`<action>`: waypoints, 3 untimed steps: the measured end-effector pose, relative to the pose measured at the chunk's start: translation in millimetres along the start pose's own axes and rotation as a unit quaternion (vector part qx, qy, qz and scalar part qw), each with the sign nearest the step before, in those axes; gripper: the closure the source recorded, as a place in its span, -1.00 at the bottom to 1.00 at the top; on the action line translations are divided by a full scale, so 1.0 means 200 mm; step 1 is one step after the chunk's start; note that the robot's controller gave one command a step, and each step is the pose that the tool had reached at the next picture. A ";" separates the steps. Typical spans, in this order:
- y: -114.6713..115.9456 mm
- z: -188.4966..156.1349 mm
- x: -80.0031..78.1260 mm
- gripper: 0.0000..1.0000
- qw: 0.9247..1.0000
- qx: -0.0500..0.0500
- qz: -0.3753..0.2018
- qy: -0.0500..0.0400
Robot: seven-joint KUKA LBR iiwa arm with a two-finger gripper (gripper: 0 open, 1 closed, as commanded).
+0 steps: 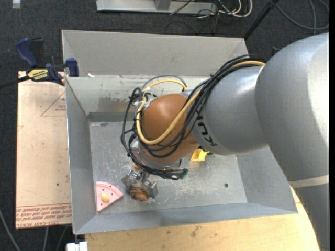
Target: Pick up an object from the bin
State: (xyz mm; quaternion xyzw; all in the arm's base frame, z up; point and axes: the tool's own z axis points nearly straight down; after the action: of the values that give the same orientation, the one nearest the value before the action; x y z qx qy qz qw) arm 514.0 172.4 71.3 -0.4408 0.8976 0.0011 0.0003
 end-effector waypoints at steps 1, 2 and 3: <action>0.00 0.00 0.00 1.00 1.000 0.000 0.000 0.000; 0.10 -0.53 -0.07 1.00 1.000 0.000 -0.011 -0.001; 0.10 -0.53 -0.07 1.00 1.000 0.000 -0.011 -0.001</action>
Offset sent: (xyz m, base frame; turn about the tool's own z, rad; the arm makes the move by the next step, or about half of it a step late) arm -0.0075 0.0221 0.1070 -0.0247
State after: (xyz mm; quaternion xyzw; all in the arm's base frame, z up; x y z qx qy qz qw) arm 507.0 195.2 178.1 -0.4505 0.8928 0.0011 0.0011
